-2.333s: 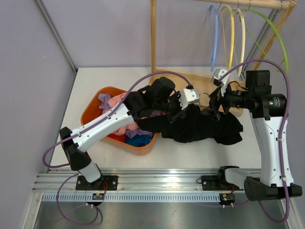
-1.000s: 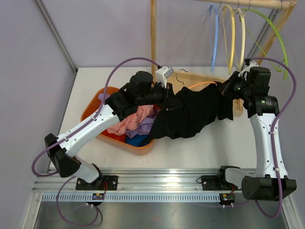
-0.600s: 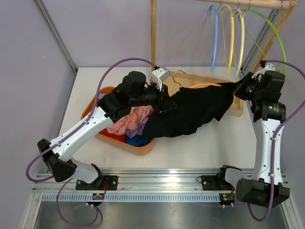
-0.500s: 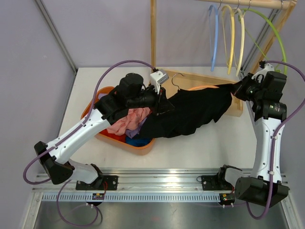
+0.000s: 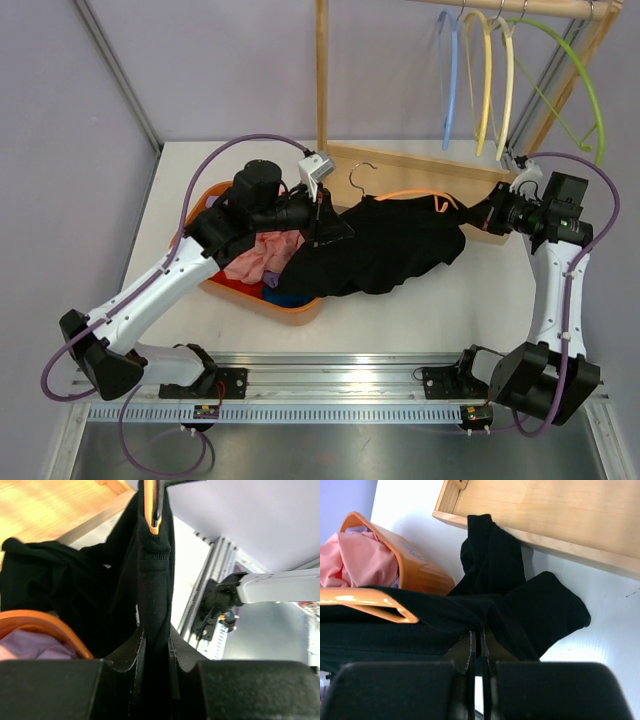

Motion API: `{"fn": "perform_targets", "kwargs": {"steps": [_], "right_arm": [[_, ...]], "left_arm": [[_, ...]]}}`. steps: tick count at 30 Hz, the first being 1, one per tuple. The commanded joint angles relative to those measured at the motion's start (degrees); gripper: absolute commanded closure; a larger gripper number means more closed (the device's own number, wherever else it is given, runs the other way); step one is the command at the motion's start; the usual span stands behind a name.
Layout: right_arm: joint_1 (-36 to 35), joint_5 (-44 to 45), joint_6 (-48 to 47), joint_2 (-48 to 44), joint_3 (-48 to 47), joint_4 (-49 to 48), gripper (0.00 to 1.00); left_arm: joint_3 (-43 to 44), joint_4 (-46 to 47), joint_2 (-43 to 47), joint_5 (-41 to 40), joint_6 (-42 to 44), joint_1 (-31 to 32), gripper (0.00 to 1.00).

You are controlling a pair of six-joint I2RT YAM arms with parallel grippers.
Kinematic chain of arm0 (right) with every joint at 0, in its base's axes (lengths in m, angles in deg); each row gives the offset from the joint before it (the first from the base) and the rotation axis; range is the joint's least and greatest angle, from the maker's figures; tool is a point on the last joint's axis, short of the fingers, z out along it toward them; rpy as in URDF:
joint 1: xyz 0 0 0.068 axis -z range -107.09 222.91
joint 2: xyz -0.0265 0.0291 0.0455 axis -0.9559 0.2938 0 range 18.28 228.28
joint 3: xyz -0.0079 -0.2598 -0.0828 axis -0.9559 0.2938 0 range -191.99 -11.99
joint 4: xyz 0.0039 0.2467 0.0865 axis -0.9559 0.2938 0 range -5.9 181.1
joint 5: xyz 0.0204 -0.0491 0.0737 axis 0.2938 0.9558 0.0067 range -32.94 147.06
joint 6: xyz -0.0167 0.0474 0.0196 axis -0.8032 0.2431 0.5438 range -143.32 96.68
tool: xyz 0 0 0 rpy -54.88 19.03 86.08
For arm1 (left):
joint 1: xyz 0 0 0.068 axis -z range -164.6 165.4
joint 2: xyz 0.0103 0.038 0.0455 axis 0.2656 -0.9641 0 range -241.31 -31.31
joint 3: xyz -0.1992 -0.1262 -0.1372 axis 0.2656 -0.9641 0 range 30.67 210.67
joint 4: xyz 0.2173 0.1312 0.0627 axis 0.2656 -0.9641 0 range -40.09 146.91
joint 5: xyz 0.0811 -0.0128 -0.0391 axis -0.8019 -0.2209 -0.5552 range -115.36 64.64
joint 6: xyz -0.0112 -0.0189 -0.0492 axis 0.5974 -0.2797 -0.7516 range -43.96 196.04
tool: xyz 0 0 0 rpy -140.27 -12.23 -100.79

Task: Remove the t-shirt from the hanger
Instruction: Remove the tshirt from the hanger

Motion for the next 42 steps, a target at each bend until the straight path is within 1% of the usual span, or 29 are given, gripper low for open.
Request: {"fn": "perform_targets", "kwargs": {"steps": [1,3,4,6,7,9,11,15,16,18,19,20,21,22,24,25,26,29,30,31,32,33,35,36,38,39,40,41,42], "right_arm": [[5.7,14.3,-12.4,1.9,2.0,-3.6,1.0],[5.8,15.9,-12.0,3.4,2.4,-3.7,1.0],[6.4,16.7,-10.7,3.9,2.2,-3.9,1.0],[9.0,15.8,-9.2,5.6,1.0,-4.7,1.0],[9.5,14.4,-8.8,5.9,0.3,-4.8,1.0],[9.8,13.0,-10.4,6.7,-1.5,-4.5,1.0],[9.9,11.9,-10.1,7.9,-2.5,-4.4,1.0],[11.4,11.4,-8.6,10.9,-5.3,-3.1,1.0],[11.4,10.6,-9.2,11.3,-5.6,-3.0,1.0],[11.4,7.6,-13.2,12.2,-6.1,-0.8,1.0],[11.4,3.4,-14.5,12.6,-6.4,0.5,1.0],[11.4,1.4,-15.2,13.2,-6.7,1.3,1.0],[11.4,-1.1,-18.1,13.6,-7.0,4.5,1.0],[11.4,-5.2,-19.7,14.3,-7.5,6.4,1.0],[11.4,-8.0,-21.3,15.6,-7.9,9.6,1.0],[11.4,-8.3,-21.6,15.9,-8.0,10.1,1.0],[11.5,-8.4,-22.4,15.7,-8.2,10.8,1.0],[11.3,-8.1,-24.9,12.2,-8.0,10.7,1.0],[11.4,-7.8,-24.9,10.9,-7.7,9.2,1.0],[11.2,-7.6,-24.8,9.9,-7.4,8.3,1.0],[10.9,-7.4,-25.3,8.5,-7.0,8.3,1.0],[10.0,-6.7,-26.2,8.3,-6.9,8.6,1.0],[9.6,-6.8,-26.7,9.6,-6.7,10.6,1.0],[9.6,-6.4,-25.6,10.1,-6.4,11.3,1.0],[9.6,-5.2,-24.0,11.6,-5.7,10.5,1.0],[9.7,-3.3,-19.6,11.9,-5.4,9.3,1.0],[10.2,-3.7,-19.0,13.2,-6.0,9.2,1.0],[10.2,-4.9,-20.0,13.7,-6.8,11.5,1.0],[10.3,-7.9,-22.5,13.9,-7.5,12.5,1.0]], "left_arm": [[1.2,16.4,8.9,3.9,-4.6,-4.0,1.0],[-0.9,20.8,9.4,6.1,-6.9,-4.7,1.0],[-1.0,22.8,9.3,9.4,-7.9,-4.9,1.0],[0.6,22.2,8.6,14.0,-6.9,-5.0,1.0],[1.5,18.0,8.3,14.6,-4.8,-5.1,1.0],[1.9,16.5,8.5,14.6,-4.0,-5.6,1.0],[-0.3,21.9,10.0,16.2,-6.9,-6.9,1.0],[0.5,22.8,10.0,21.4,-7.7,-8.2,1.0],[0.6,24.8,10.0,22.2,-8.6,-8.7,1.0],[0.5,25.3,9.7,22.6,-9.1,-8.7,1.0],[0.3,26.0,9.6,22.6,-9.6,-8.8,1.0],[-0.3,26.4,9.3,22.3,-10.1,-8.8,1.0],[-0.7,27.0,9.1,21.8,-10.3,-8.8,1.0],[-1.4,29.0,8.9,21.5,-11.6,-8.8,1.0],[-4.1,32.8,8.2,21.7,-13.8,-8.8,1.0],[-4.7,36.8,7.8,22.1,-16.0,-8.8,1.0],[-5.2,37.7,7.4,22.4,-16.5,-8.8,1.0],[-4.5,35.8,5.3,24.2,-14.4,-8.4,1.0],[-4.0,35.0,4.0,25.3,-13.7,-8.3,1.0],[-4.1,36.1,3.5,25.9,-14.5,-8.2,1.0],[-4.4,37.8,3.2,26.1,-15.7,-8.2,1.0],[-5.5,43.4,2.7,26.1,-19.2,-8.2,1.0],[-6.0,48.6,2.0,25.9,-22.7,-8.2,1.0],[-6.0,52.4,1.6,26.0,-25.3,-8.2,1.0],[-5.7,54.5,0.9,25.7,-26.9,-8.2,1.0],[-5.7,56.8,0.8,25.9,-28.6,-8.2,1.0],[-5.1,56.5,0.8,26.0,-28.6,-8.2,1.0],[-4.5,54.8,1.0,25.7,-27.6,-8.2,1.0],[-4.1,49.3,1.2,24.7,-24.1,-8.2,1.0]]}}
